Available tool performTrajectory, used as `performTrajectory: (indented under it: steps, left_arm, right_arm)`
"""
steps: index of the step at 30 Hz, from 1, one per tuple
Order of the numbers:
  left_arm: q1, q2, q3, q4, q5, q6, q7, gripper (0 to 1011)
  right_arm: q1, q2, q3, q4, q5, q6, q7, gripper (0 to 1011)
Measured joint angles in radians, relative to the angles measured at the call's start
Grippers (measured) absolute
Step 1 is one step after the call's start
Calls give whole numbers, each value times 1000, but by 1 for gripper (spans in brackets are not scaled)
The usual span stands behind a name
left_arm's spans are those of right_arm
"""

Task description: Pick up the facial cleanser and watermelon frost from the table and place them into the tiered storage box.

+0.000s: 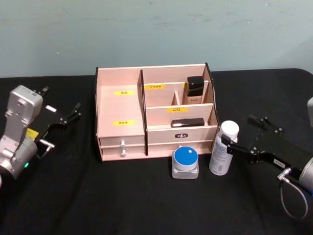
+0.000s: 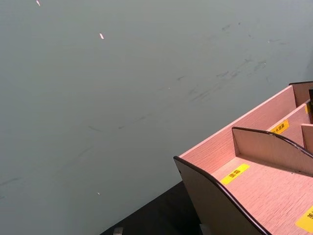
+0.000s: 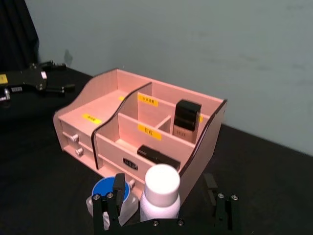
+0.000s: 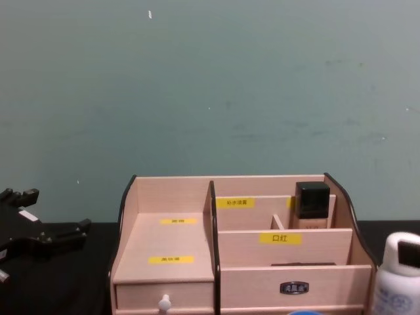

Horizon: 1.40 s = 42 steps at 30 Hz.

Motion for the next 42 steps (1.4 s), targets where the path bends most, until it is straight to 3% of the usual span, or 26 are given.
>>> performTrajectory:
  steps: [14, 42]
  left_arm:
    - [0, 0, 0, 0, 0, 0, 0, 1010]
    - [0, 0, 0, 0, 0, 0, 0, 1010]
  right_arm:
    - [54, -58, -26, 109, -7, 57, 62, 1000]
    - [140, -168, -45, 239, -74, 51, 146, 1000]
